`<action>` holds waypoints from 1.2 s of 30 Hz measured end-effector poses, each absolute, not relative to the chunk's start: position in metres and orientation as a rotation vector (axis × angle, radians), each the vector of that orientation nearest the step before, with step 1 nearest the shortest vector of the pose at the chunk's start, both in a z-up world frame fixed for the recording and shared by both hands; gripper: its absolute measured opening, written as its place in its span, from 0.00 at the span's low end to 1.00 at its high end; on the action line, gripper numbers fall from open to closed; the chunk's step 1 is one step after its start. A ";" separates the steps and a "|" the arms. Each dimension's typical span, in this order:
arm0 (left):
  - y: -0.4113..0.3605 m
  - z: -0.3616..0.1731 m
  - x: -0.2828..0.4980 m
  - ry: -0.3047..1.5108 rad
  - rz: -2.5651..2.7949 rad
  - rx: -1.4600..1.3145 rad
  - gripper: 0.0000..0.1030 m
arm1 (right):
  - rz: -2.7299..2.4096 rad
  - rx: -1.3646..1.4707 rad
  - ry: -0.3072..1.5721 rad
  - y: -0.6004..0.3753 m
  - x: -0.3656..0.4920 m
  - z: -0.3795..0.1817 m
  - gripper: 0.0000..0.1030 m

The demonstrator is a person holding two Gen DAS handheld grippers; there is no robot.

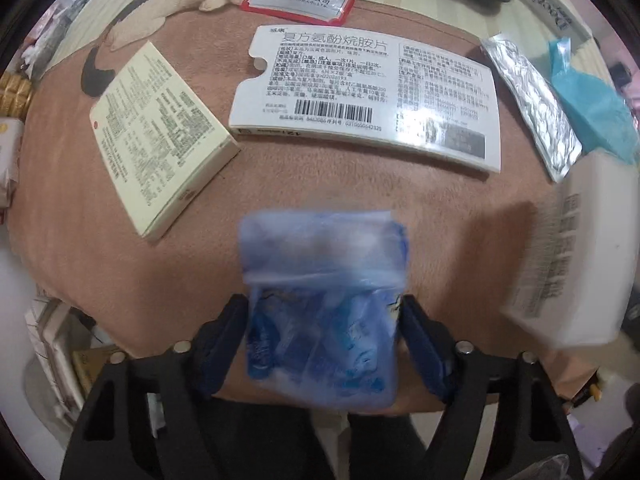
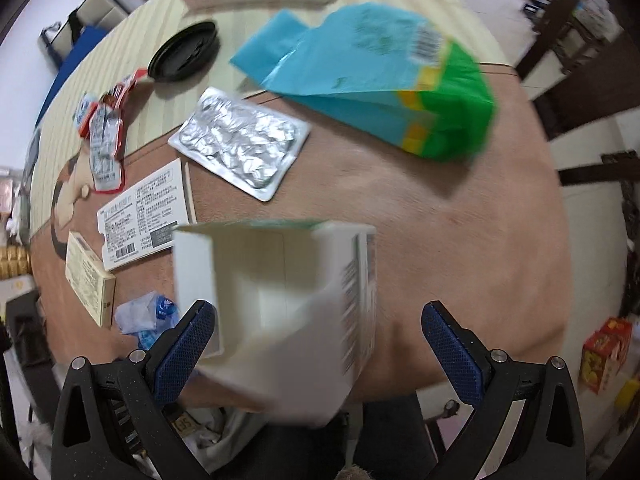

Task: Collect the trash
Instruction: 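Grasp the blue plastic bag with left tool while right tool grasps white box, then carry both items over the white bin and open both tools to drop them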

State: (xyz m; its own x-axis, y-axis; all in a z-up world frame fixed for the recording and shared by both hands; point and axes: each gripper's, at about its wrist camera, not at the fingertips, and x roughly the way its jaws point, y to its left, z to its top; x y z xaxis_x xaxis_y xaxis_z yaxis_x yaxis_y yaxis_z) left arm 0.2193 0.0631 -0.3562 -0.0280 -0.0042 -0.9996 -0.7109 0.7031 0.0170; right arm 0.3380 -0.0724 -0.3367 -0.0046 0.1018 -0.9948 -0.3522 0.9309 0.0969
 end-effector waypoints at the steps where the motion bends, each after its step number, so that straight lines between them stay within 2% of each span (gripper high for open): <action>1: 0.063 -0.352 0.217 1.488 0.631 -0.620 0.57 | 0.367 -0.231 1.542 -0.069 0.339 -0.340 1.00; 5: 0.067 -0.336 0.204 1.461 0.671 -0.635 0.35 | 0.434 -0.201 1.561 -0.067 0.339 -0.338 1.00; 9: 0.067 -0.323 0.184 1.431 0.701 -0.645 0.27 | 0.456 -0.154 1.556 -0.069 0.342 -0.333 0.98; 10: 0.066 -0.320 0.178 1.423 0.703 -0.641 0.25 | 0.458 -0.145 1.553 -0.070 0.343 -0.333 0.86; 11: 0.065 -0.317 0.172 1.414 0.706 -0.635 0.24 | 0.455 -0.143 1.555 -0.072 0.344 -0.332 0.62; 12: 0.063 -0.314 0.165 1.406 0.708 -0.632 0.23 | 0.452 -0.141 1.568 -0.072 0.345 -0.335 0.51; 14: 0.061 -0.304 0.154 1.383 0.707 -0.627 0.20 | 0.450 -0.112 1.583 -0.075 0.350 -0.339 0.14; 16: 0.060 -0.297 0.142 1.358 0.709 -0.609 0.20 | 0.456 -0.109 1.561 -0.082 0.348 -0.337 0.08; 22: 0.045 -0.267 0.105 1.283 0.692 -0.584 0.20 | 0.501 -0.067 1.505 -0.102 0.327 -0.311 0.01; 29: 0.007 -0.252 0.048 1.211 0.665 -0.576 0.19 | 0.549 -0.078 1.452 -0.125 0.275 -0.285 0.01; 34: 0.002 -0.283 0.050 1.198 0.678 -0.625 0.19 | 0.627 -0.117 1.461 -0.153 0.223 -0.280 0.01; 36: -0.009 -0.287 0.028 1.205 0.696 -0.658 0.19 | 0.657 -0.151 1.480 -0.163 0.203 -0.285 0.01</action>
